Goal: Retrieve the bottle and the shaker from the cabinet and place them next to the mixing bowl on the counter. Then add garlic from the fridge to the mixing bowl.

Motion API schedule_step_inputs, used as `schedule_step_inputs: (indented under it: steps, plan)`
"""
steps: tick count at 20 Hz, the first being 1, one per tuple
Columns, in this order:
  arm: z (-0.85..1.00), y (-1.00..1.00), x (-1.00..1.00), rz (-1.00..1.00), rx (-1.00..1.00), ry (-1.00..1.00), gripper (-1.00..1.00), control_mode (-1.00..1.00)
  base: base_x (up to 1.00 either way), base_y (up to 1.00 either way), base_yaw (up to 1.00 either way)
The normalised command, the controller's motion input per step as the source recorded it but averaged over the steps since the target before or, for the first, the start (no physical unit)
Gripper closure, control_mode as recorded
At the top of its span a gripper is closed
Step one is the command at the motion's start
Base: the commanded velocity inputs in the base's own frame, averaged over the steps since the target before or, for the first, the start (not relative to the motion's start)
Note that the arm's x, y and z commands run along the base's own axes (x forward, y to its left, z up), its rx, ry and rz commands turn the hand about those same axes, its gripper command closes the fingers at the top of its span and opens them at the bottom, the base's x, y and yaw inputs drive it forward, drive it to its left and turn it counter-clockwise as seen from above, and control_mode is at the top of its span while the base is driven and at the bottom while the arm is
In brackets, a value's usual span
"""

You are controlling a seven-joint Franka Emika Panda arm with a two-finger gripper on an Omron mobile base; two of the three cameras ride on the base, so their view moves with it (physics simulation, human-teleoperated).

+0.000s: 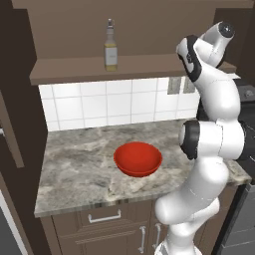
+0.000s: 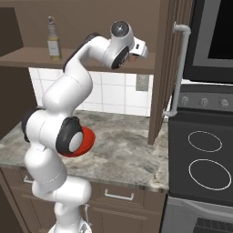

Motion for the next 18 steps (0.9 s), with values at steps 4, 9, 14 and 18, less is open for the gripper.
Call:
schedule_step_inputs:
  steps: [4, 9, 14, 18]
  plan:
    - [0.00, 0.00, 0.21, 0.02, 0.00, 0.00, -1.00, -1.00, 0.00, 0.00, 0.00]
    - [0.00, 0.00, 0.17, 0.01, 0.00, 0.00, -1.00, -1.00, 0.00, 0.00, 0.00]
    - [0.00, 0.00, 0.02, 0.00, 0.00, 0.00, -1.00, -1.00, 0.00, 0.00, 0.00]
    - [0.00, -0.05, 0.00, 0.00, 0.00, 0.00, -1.00, -1.00, 0.00, 0.00, 0.00]
